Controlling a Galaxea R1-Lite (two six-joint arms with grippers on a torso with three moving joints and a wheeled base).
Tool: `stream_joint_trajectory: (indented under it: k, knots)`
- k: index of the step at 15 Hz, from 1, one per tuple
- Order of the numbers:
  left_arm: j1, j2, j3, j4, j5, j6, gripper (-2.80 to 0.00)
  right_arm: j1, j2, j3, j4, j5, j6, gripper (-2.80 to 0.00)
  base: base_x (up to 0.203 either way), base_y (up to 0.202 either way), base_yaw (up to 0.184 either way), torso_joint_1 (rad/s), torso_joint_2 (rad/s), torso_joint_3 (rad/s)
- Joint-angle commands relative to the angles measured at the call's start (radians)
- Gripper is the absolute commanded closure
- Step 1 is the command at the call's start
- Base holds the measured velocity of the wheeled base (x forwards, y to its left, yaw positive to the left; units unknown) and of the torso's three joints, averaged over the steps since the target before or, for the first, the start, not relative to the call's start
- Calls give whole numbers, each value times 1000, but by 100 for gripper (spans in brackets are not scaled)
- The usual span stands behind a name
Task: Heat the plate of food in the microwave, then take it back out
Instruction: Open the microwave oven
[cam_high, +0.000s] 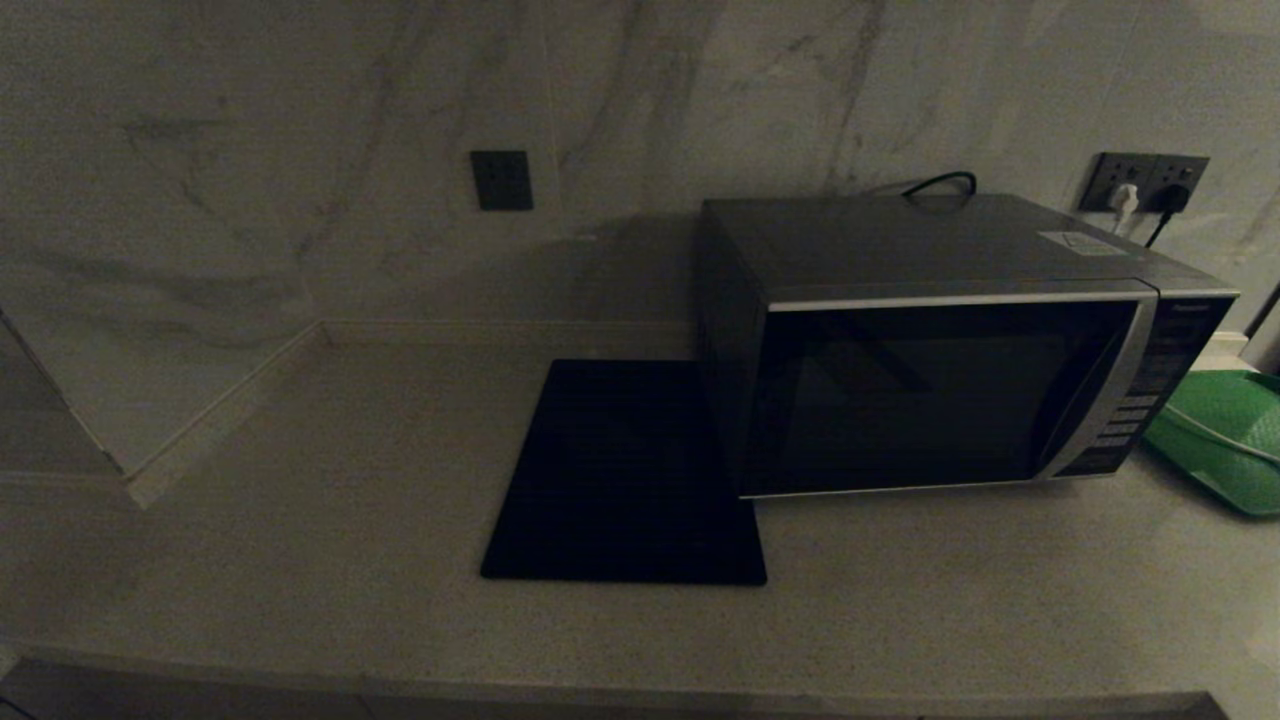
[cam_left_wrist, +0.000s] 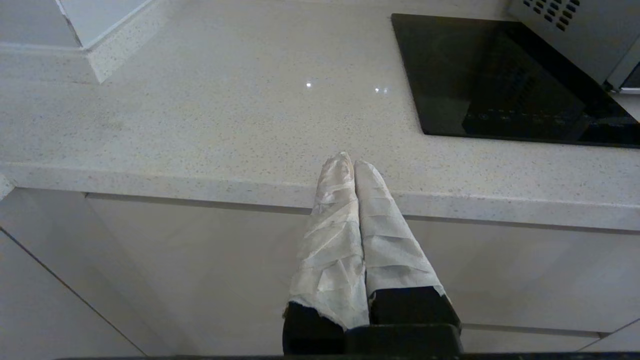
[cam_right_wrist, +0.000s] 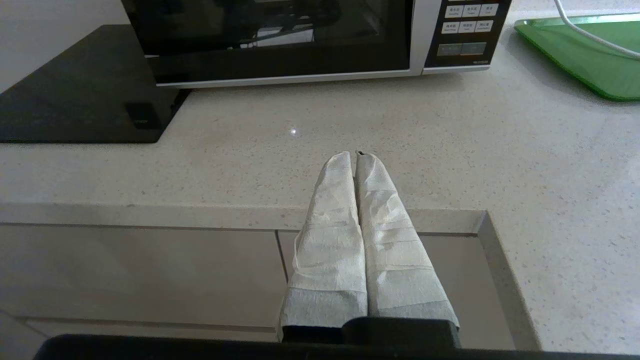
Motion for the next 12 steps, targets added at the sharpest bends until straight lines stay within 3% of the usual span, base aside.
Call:
stream_joint_trajectory:
  k: [1,8,10,12]
  knots:
    - [0,-2,-1,-1,1,-1,0,0,1,1,5,0,-12,0,0,0,0,0,0,0]
    - [0,-2,0,-1,1,-1,0,0,3,-38,18,-39,11,0,0,0,0,0,0,0]
    - [0,-2,0,-1,1,-1,0,0,36,-211,96,-40,60,0,0,0,0,0,0,0]
    - [0,-2,0,-1,1,-1,0,0,134,-523,221,-35,161,0,0,0,0,0,0,0]
